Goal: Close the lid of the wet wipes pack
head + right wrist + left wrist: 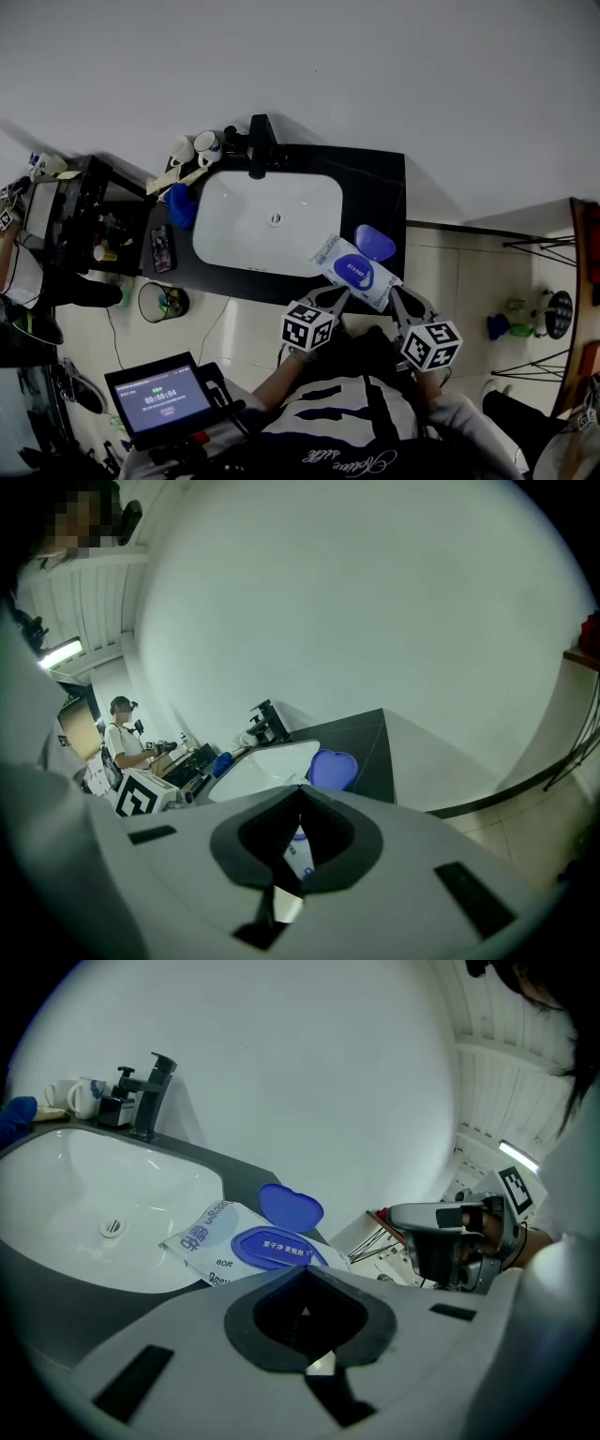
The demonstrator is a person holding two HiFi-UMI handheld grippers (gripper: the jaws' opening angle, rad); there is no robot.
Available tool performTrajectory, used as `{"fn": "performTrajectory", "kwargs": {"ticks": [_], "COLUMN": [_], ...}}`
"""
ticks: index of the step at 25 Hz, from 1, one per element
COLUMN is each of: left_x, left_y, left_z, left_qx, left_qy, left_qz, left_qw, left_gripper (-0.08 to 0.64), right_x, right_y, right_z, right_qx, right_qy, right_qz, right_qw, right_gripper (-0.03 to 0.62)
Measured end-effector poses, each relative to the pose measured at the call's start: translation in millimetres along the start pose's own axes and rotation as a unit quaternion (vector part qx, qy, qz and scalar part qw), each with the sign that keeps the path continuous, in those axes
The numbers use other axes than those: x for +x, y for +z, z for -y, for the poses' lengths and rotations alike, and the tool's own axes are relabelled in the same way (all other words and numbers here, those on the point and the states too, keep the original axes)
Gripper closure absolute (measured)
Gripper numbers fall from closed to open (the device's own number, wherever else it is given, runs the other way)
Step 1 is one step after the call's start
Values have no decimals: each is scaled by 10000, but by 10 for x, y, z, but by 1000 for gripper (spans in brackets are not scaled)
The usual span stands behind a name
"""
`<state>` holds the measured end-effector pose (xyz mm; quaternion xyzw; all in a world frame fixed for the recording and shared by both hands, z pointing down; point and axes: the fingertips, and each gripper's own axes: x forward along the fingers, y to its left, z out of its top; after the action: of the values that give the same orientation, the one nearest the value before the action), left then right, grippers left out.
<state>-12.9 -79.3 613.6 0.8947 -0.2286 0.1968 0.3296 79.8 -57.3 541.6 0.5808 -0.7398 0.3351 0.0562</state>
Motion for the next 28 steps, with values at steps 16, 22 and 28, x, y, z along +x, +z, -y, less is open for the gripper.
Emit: {"fn": "performTrajectory", "kwargs": {"ticks": [16, 22, 28], "left_x": [137, 176, 113], "left_y": [-133, -162, -170], "left_z": [-212, 5, -137], "left_qx": [-514, -713, -914], "left_qy": [276, 570, 815], "left_qz": [-435, -212, -118], "left_qw": [9973, 9956, 9924], "left_gripper": [558, 558, 560], "right_x": [677, 851, 947], "right_y": [95, 174, 186], "right_z": [953, 1100, 704], "right_qx": [-392, -466, -582], "right_qy": [-212, 159, 749], "right_qz": [-882, -1040, -1097], "right_qw": [9951, 9934, 9894], "right_gripper": [592, 592, 592]}}
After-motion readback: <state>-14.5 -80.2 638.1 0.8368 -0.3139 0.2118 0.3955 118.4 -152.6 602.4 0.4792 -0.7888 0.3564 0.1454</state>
